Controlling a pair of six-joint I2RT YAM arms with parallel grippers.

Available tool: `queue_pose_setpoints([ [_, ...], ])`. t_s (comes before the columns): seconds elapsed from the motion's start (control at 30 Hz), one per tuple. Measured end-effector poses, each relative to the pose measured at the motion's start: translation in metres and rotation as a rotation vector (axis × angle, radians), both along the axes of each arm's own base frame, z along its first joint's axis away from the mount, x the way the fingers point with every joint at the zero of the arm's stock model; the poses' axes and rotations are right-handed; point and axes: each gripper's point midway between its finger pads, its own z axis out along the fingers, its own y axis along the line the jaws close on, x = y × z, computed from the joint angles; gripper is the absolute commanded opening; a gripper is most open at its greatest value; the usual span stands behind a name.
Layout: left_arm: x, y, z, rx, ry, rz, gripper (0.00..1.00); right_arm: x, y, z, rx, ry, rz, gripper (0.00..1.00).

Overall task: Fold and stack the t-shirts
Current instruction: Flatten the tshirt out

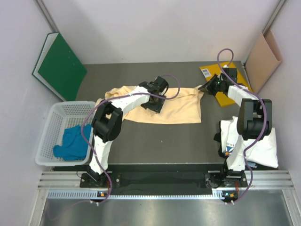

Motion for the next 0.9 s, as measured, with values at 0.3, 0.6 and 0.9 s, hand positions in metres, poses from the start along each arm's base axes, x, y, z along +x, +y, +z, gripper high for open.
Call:
queue_pose_setpoints([
  [0.3,0.003,0.014,-0.021,0.085,0.008,0.024,0.57,0.000,0.000,0.000,0.004,0.002,-0.003,0.00],
  [0.6,0.003,0.014,-0.029,0.093,0.029,0.015,0.16,0.000,0.000,0.000,0.004,0.002,-0.004,0.00],
  [0.9,0.003,0.016,-0.032,0.106,0.029,0.016,0.00,0.000,0.000,0.000,0.004,0.001,-0.004,0.00],
])
